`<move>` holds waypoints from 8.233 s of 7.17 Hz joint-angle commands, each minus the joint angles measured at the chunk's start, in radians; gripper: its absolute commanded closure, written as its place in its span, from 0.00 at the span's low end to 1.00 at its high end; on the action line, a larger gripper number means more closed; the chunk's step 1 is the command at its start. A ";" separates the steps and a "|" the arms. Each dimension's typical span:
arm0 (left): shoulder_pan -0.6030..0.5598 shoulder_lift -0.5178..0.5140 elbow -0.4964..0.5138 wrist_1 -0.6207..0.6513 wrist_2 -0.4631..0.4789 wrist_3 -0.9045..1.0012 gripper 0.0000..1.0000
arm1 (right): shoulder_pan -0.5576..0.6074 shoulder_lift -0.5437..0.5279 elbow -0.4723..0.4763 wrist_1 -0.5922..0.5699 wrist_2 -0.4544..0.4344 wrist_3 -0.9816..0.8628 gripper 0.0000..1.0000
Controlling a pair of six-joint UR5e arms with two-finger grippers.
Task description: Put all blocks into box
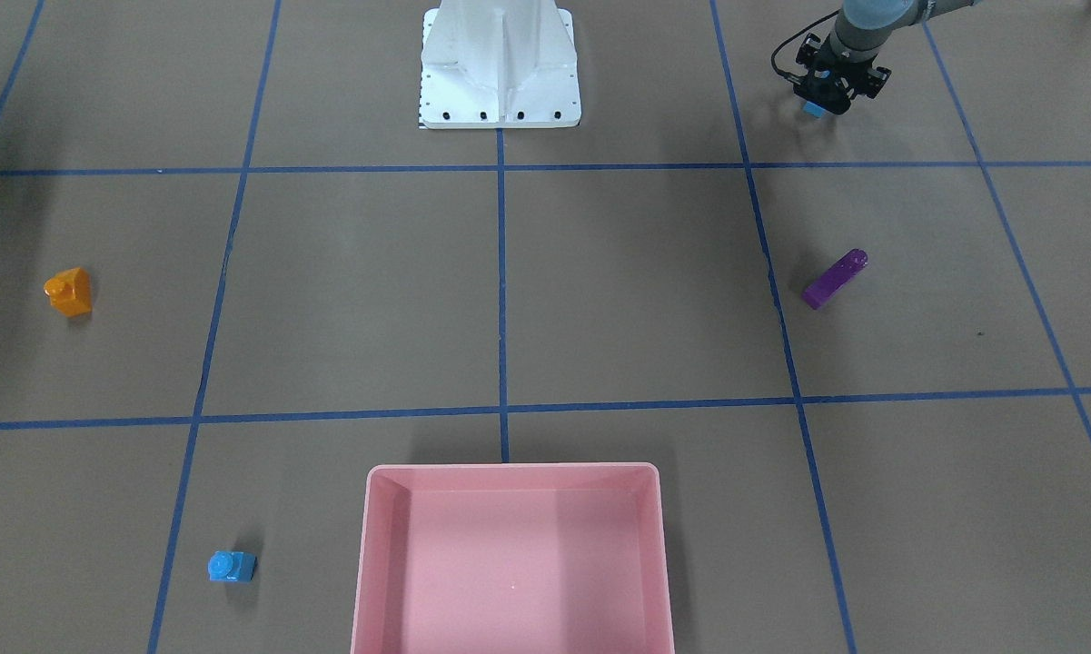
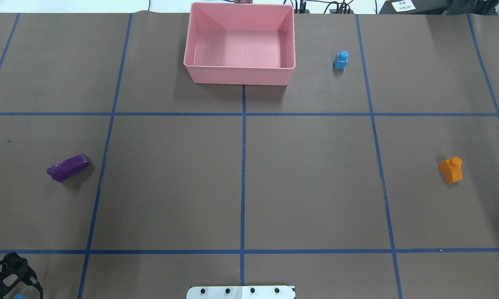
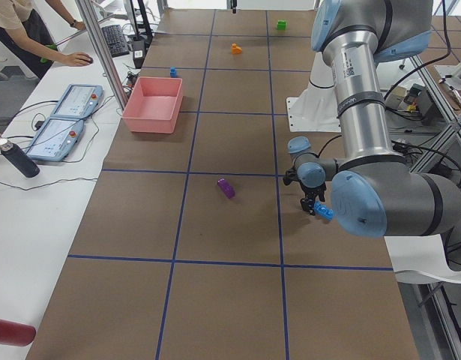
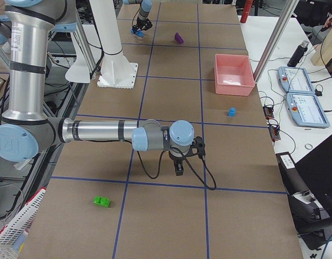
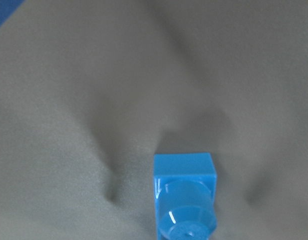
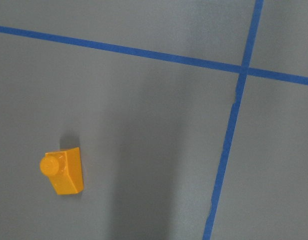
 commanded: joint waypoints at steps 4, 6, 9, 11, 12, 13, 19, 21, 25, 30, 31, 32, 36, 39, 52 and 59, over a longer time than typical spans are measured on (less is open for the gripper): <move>-0.111 0.003 -0.176 0.009 -0.086 -0.074 1.00 | -0.002 0.012 -0.021 0.001 -0.002 0.009 0.00; -0.349 -0.091 -0.192 0.011 -0.191 -0.066 1.00 | -0.064 0.027 -0.021 0.003 -0.007 0.104 0.00; -0.604 -0.449 -0.159 0.253 -0.205 -0.057 1.00 | -0.226 0.038 -0.016 0.137 -0.093 0.204 0.00; -0.681 -0.793 -0.030 0.489 -0.201 -0.057 1.00 | -0.339 0.092 -0.041 0.164 -0.111 0.299 0.00; -0.715 -0.866 0.031 0.494 -0.201 -0.057 1.00 | -0.383 0.099 -0.047 0.164 -0.111 0.303 0.00; -0.758 -0.987 0.142 0.496 -0.201 -0.058 1.00 | -0.411 0.119 -0.061 0.164 -0.109 0.319 0.00; -0.853 -1.368 0.646 0.455 -0.196 -0.081 1.00 | -0.469 0.153 -0.108 0.164 -0.131 0.446 0.35; -0.862 -1.492 0.961 0.197 -0.195 -0.202 1.00 | -0.471 0.155 -0.105 0.164 -0.129 0.490 0.97; -0.838 -1.630 1.303 -0.138 0.021 -0.287 1.00 | -0.469 0.167 -0.064 0.162 -0.082 0.490 1.00; -0.830 -1.620 1.206 -0.089 -0.062 -0.328 0.00 | -0.390 0.759 -0.253 -0.051 -0.126 0.705 1.00; -0.842 -1.597 1.132 -0.039 -0.081 -0.327 0.00 | -0.387 0.949 -0.409 -0.046 -0.187 0.815 1.00; -0.844 -1.506 1.018 -0.021 -0.131 -0.319 0.00 | -0.390 1.110 -0.585 -0.002 -0.247 0.882 1.00; -0.879 -1.140 0.623 -0.014 -0.164 -0.174 0.00 | -0.530 1.339 -0.907 0.368 -0.544 1.342 1.00; -0.916 -0.967 0.466 0.052 -0.211 0.010 0.00 | -0.636 1.333 -0.938 0.435 -0.666 1.410 0.45; -0.659 -0.649 0.315 0.474 -0.029 0.887 0.02 | -0.260 0.819 -0.382 0.388 -0.068 1.154 0.00; -0.657 -0.661 0.314 0.483 -0.066 0.880 1.00 | -0.223 0.262 -0.037 0.391 -0.060 0.875 0.00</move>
